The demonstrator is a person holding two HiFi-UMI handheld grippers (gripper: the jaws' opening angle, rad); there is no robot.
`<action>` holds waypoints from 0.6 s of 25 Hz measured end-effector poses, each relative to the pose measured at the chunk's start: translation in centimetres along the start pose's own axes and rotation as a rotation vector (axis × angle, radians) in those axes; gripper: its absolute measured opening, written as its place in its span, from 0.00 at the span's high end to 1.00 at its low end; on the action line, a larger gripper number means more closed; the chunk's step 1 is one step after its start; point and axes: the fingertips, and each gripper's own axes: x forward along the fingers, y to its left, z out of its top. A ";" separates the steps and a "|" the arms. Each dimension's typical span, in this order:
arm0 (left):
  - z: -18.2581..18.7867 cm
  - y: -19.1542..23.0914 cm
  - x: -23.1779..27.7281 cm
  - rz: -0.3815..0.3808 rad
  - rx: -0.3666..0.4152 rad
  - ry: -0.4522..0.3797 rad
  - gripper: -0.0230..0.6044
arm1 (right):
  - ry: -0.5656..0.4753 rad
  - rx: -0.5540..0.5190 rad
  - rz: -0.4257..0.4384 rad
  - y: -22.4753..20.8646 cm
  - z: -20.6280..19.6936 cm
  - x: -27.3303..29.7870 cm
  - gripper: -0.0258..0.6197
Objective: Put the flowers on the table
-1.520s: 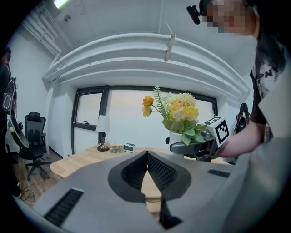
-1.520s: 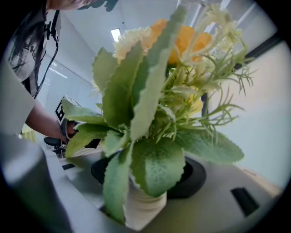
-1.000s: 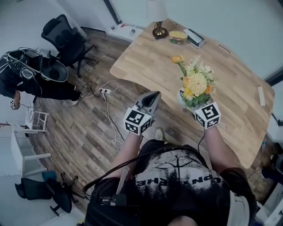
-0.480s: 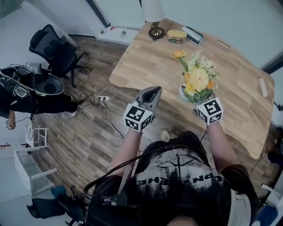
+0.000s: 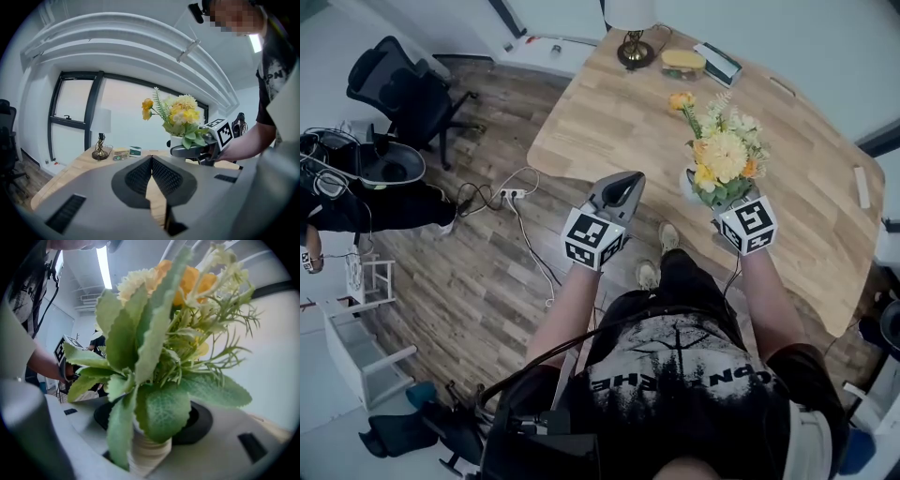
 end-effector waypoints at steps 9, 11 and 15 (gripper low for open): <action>-1.1 3.3 3.0 0.027 -0.047 0.038 0.94 | -0.017 0.015 0.069 -1.8 -0.8 4.8 0.58; -1.7 4.1 3.9 0.033 -0.063 0.052 0.94 | -0.018 0.019 0.086 -2.3 -1.2 6.0 0.58; -2.1 5.9 5.9 0.045 -0.084 0.062 0.94 | -0.002 0.004 0.116 -3.6 -2.1 8.9 0.58</action>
